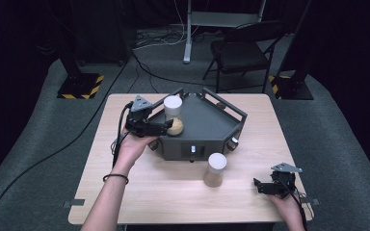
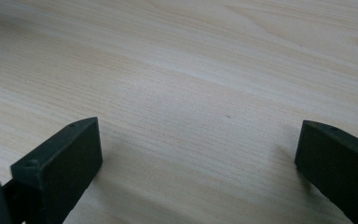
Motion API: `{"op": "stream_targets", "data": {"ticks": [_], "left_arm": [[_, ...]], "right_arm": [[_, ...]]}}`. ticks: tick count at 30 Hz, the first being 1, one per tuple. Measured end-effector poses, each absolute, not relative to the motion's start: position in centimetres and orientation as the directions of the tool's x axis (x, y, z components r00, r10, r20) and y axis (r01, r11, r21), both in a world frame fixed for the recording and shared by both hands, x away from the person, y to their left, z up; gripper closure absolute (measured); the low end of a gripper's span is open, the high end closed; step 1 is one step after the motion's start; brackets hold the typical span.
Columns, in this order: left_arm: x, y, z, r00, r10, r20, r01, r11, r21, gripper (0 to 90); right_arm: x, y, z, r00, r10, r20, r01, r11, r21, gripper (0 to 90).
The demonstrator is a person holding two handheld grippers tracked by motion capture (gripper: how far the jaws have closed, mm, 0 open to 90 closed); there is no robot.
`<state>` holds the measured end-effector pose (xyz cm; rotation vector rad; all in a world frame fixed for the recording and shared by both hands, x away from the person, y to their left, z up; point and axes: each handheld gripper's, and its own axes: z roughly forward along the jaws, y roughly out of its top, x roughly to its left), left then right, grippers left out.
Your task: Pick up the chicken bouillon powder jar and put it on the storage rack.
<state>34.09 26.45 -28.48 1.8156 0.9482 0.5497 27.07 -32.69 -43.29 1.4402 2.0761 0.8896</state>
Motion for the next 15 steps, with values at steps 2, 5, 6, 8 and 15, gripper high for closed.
{"op": "stream_targets", "data": {"ticks": [2,5,6,8,15], "left_arm": [[33.3,27.1,-29.0,0.587,0.809,-0.041,0.360,-0.215,0.908,6.8],[32.3,28.2,-29.7,0.581,0.813,-0.040,0.362,-0.214,0.907,5.9],[31.9,28.6,-30.0,0.577,0.816,-0.038,0.359,-0.211,0.909,5.9],[31.1,29.2,-30.6,0.568,0.822,-0.030,0.357,-0.214,0.909,5.7],[28.8,31.1,-33.4,0.542,0.840,-0.027,0.376,-0.214,0.902,4.9]], "right_arm": [[27.1,-32.7,-43.3,-0.347,0.938,-0.008,0.641,0.243,0.728,0.0],[27.1,-32.7,-43.3,-0.347,0.938,-0.008,0.641,0.244,0.728,0.0],[27.1,-32.7,-43.3,-0.347,0.938,-0.008,0.641,0.243,0.728,0.0],[27.1,-32.7,-43.3,-0.347,0.938,-0.008,0.641,0.243,0.728,0.0],[27.1,-32.7,-43.3,-0.347,0.938,-0.008,0.641,0.244,0.728,0.0]]}}
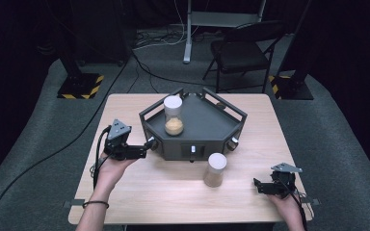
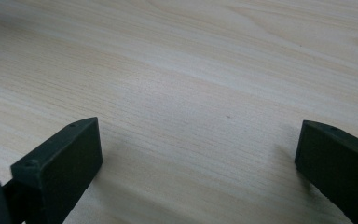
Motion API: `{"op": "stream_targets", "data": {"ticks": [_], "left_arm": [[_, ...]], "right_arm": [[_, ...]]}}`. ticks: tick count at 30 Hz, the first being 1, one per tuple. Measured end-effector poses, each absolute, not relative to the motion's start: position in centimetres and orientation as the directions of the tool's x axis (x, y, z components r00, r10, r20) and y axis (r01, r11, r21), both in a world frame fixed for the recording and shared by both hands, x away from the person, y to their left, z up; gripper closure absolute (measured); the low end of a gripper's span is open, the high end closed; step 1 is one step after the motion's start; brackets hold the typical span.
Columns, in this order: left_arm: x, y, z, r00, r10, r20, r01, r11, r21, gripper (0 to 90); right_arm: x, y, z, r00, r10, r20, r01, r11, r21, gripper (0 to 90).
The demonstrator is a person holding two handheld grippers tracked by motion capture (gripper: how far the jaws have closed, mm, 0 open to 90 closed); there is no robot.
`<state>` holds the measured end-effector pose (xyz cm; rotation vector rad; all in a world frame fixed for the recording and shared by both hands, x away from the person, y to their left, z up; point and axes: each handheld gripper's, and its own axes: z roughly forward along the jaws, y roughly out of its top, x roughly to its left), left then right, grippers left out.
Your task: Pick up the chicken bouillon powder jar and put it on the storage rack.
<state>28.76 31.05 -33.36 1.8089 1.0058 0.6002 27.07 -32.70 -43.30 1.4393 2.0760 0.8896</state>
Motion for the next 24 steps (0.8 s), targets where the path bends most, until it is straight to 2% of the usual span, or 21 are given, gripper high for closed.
{"op": "stream_targets", "data": {"ticks": [13,24], "left_arm": [[25.6,33.8,-38.6,0.493,0.869,-0.047,0.417,-0.188,0.889,5.0],[24.8,34.4,-41.7,0.477,0.877,-0.053,0.458,-0.196,0.867,5.3]], "right_arm": [[27.1,-32.7,-43.3,-0.347,0.938,-0.008,0.641,0.244,0.728,0.0],[27.1,-32.7,-43.3,-0.346,0.938,-0.008,0.641,0.243,0.728,0.0]]}}
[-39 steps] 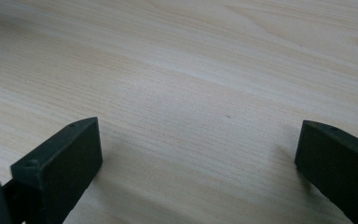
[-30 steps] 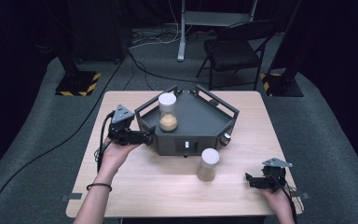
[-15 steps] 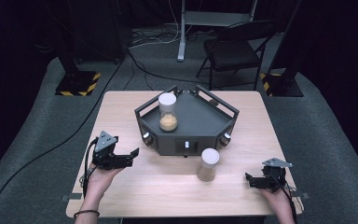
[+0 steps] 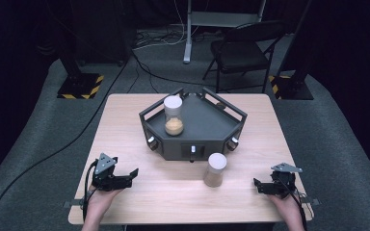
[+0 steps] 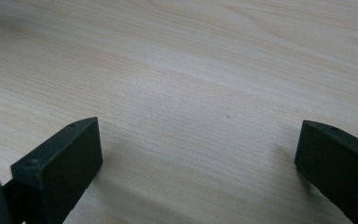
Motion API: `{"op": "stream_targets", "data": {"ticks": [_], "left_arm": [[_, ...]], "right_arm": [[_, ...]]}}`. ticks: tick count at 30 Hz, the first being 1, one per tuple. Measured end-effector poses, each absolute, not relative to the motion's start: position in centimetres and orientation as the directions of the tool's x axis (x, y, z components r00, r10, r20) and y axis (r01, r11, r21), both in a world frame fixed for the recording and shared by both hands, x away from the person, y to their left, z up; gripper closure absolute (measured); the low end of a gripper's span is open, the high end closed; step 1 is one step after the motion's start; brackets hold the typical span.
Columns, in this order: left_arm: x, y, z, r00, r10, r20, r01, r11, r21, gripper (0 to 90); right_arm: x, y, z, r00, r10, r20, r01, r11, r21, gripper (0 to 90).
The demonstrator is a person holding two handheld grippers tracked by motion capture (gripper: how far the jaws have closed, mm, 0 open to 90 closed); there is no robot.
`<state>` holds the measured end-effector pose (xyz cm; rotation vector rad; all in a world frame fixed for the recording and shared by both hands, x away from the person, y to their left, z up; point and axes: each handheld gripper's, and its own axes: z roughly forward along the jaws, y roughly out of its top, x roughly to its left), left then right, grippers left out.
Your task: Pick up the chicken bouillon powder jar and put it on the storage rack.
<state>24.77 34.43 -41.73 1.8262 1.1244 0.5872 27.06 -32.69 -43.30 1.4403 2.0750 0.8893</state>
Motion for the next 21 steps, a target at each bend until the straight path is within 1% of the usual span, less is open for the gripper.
{"op": "stream_targets", "data": {"ticks": [4,6,12,21], "left_arm": [[25.0,34.4,-42.5,0.467,0.883,-0.051,0.489,-0.210,0.847,5.3],[25.2,34.7,-42.9,0.463,0.884,-0.067,0.505,-0.201,0.840,5.3],[25.6,34.3,-43.5,0.452,0.891,-0.049,0.538,-0.229,0.811,5.3],[26.2,34.2,-44.2,0.441,0.896,-0.050,0.575,-0.239,0.783,5.3]], "right_arm": [[27.1,-32.7,-43.3,-0.346,0.938,-0.008,0.641,0.243,0.728,0.0],[27.1,-32.7,-43.3,-0.346,0.938,-0.008,0.641,0.243,0.728,0.0],[27.1,-32.7,-43.3,-0.346,0.938,-0.008,0.641,0.243,0.728,0.0],[27.1,-32.7,-43.3,-0.346,0.938,-0.008,0.641,0.243,0.728,0.0]]}}
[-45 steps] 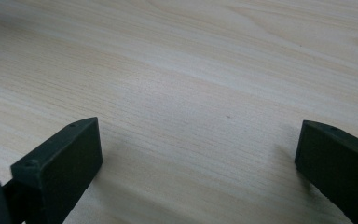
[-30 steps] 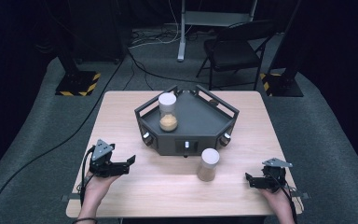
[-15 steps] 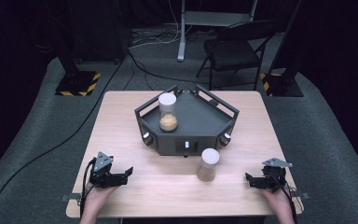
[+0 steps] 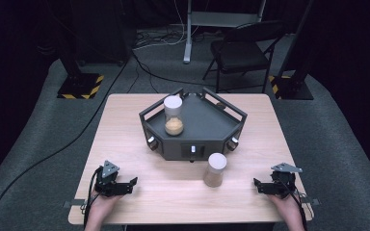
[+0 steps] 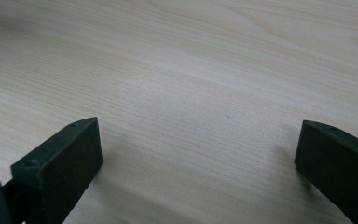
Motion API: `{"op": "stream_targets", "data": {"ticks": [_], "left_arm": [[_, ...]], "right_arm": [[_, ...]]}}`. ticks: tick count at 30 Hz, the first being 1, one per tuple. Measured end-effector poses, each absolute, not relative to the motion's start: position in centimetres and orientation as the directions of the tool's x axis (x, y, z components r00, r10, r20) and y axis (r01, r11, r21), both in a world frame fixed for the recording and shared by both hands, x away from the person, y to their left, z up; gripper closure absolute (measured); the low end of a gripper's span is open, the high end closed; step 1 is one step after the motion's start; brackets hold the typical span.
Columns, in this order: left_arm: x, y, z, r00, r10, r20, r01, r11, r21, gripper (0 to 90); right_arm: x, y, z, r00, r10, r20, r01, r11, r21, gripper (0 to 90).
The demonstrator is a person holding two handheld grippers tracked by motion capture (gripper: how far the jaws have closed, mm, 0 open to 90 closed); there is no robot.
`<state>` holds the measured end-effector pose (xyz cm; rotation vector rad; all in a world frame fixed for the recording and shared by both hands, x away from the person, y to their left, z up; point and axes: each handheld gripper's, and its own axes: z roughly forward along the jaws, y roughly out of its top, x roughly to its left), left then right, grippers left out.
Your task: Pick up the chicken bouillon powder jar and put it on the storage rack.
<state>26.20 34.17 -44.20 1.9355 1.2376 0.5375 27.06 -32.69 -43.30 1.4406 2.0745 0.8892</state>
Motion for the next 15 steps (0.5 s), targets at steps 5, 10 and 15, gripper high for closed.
{"op": "stream_targets", "data": {"ticks": [5,10,15], "left_arm": [[26.55,34.28,-44.36,0.444,0.894,-0.059,0.592,-0.243,0.769,5.3],[26.84,34.16,-44.31,0.446,0.893,-0.057,0.603,-0.252,0.757,5.2],[27.10,33.71,-44.10,0.441,0.896,-0.041,0.617,-0.270,0.739,5.1]], "right_arm": [[27.06,-32.69,-43.30,-0.346,0.938,-0.008,0.641,0.243,0.728,0.0],[27.06,-32.69,-43.30,-0.346,0.938,-0.008,0.641,0.243,0.728,0.0],[27.06,-32.68,-43.29,-0.346,0.938,-0.008,0.641,0.243,0.728,0.0]]}}
